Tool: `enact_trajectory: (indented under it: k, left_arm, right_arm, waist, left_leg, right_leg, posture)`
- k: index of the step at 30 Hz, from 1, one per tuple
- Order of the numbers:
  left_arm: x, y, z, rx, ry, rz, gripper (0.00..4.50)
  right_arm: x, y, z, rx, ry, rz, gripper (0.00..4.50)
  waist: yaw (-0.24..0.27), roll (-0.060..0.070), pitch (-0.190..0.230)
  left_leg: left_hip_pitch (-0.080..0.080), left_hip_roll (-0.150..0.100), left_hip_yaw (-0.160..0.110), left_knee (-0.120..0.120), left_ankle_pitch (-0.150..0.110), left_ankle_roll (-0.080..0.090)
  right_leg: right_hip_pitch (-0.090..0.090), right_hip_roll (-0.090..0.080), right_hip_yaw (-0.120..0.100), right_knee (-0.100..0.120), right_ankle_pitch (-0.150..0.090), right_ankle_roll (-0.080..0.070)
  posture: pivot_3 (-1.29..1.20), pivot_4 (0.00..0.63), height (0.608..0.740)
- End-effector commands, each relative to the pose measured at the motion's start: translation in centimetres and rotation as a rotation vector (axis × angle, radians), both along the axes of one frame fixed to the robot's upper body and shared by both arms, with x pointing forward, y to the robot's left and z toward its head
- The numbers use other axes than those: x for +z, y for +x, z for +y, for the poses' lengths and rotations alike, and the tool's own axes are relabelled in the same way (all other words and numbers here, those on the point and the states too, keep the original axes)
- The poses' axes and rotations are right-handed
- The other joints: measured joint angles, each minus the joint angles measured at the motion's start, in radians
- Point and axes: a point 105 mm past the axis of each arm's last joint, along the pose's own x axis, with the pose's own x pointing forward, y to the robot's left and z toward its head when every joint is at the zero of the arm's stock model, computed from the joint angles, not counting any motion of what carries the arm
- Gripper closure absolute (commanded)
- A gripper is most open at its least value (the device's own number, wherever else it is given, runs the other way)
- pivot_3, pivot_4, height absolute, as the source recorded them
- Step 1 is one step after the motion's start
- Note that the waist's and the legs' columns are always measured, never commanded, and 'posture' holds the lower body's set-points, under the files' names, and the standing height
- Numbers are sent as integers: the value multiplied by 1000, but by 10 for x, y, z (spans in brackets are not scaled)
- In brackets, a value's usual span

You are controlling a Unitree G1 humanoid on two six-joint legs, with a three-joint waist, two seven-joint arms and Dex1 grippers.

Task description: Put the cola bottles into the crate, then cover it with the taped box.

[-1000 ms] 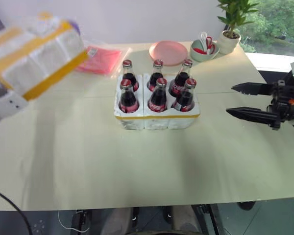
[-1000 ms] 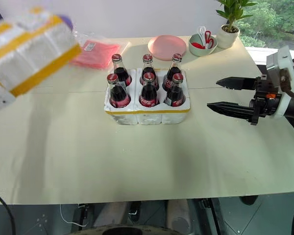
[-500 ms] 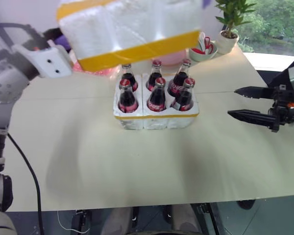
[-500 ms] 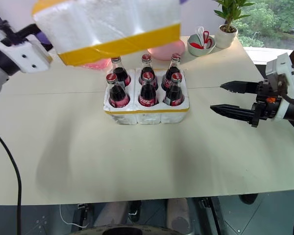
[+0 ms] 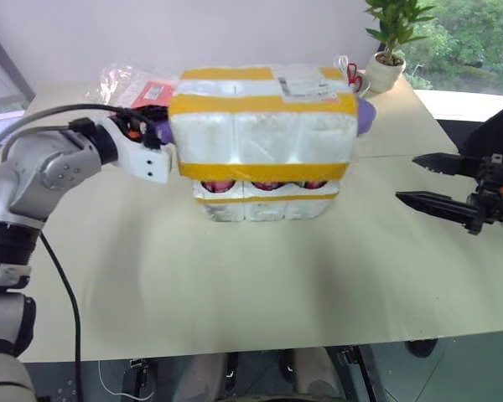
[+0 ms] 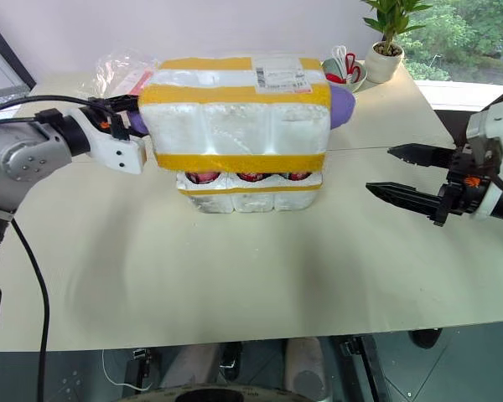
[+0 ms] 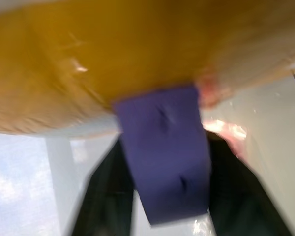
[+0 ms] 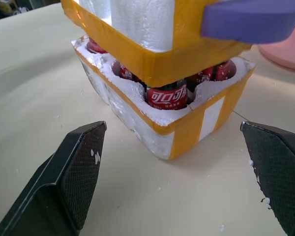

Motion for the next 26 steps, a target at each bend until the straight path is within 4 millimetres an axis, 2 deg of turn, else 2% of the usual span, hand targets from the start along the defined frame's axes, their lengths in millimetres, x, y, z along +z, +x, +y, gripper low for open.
enact_trajectory:
  k: [1, 2, 5, 8, 10, 12, 13, 15, 17, 19, 23, 26]
  left_arm:
    - [-4, -3, 8, 34, 47, -24, 524]
    - [-6, -5, 12, 45, 24, -12, 94]
    - [-6, -15, 24, 64, -86, 17, 94]
    - [2, -27, 39, 102, -353, 107, 94]
    - [4, -37, 52, 120, -630, 294, 94]
    - [12, -51, 64, 105, -1018, 565, 94]
    - [12, -57, 67, 104, -1150, 694, 94]
    - [20, -81, 67, 16, -1292, 973, 94]
    - [25, -101, 69, -40, -1350, 1181, 94]
    - [26, -114, 68, -56, -1350, 1300, 94]
    - [8, -126, 62, 31, -1218, 1409, 94]
    - [3, -125, 60, 66, -1179, 1417, 94]
  right_arm:
    - [14, -6, 3, 10, 3, -63, 0]
    - [14, -5, 3, 10, 4, -60, 0]
    - [11, -3, 3, 8, 3, -50, 0]
    - [10, -2, 2, 11, -4, -41, 0]
    - [10, -1, 1, 15, -9, -36, 0]
    - [10, 1, 0, 17, -14, -34, 0]
    - [10, 2, 0, 17, -16, -35, 0]
    - [9, 5, -1, 20, -33, -34, 0]
    - [5, 8, -2, 25, -51, -27, 0]
    - [4, 9, -2, 35, -57, -22, 0]
    - [1, 9, 0, 71, -83, -23, 0]
    - [1, 8, 6, 102, -80, -22, 0]
  waist:
    - [0, 0, 0]
    - [1, 0, 0]
    - [0, 0, 0]
    - [-1, 0, 0]
    - [0, 0, 0]
    - [-2, 0, 0]
    - [-2, 0, 0]
    - [-3, 0, 0]
    - [-7, 0, 0]
    - [-7, 0, 0]
    - [-7, 1, 0]
    - [-5, 1, 0]
  left_leg:
    - [0, 0, 0, 0, 0, 0]
    - [0, 0, 0, 0, 0, 0]
    - [0, 0, 0, 0, 0, 0]
    - [0, 1, 0, 0, 0, 0]
    - [0, 1, 0, 0, 0, 0]
    - [0, 2, 0, 0, 0, 0]
    - [0, 2, 0, 1, 0, 0]
    - [0, 2, 0, 1, 0, 0]
    - [0, 2, 0, 1, 0, 1]
    - [0, 2, 0, 1, 0, 1]
    - [1, 2, 1, 1, 0, 1]
    - [1, 2, 1, 1, -1, 0]
  right_leg:
    - [0, 0, 0, 0, 0, 0]
    - [0, 0, 0, 0, 0, 0]
    - [0, 0, 0, 0, 0, 0]
    - [-1, -1, 0, 0, 0, 0]
    - [-1, -1, 0, 0, 0, 0]
    - [-1, -1, 0, 0, 0, 0]
    - [-1, -1, 0, 0, 0, 0]
    - [0, 1, 0, 1, 0, 0]
    - [0, 2, 0, 1, 0, 0]
    - [0, 2, 0, 1, 0, 0]
    - [1, 1, 0, 1, -1, 0]
    - [1, -1, 0, 0, -1, -2]
  posture:
    - [0, 150, 740]
    - [0, 150, 740]
    - [0, 150, 740]
    - [0, 150, 740]
    - [0, 150, 740]
    - [0, 150, 740]
    - [0, 150, 740]
    - [0, 150, 740]
    - [0, 150, 740]
    - [0, 150, 740]
    - [0, 150, 740]
    - [0, 150, 740]
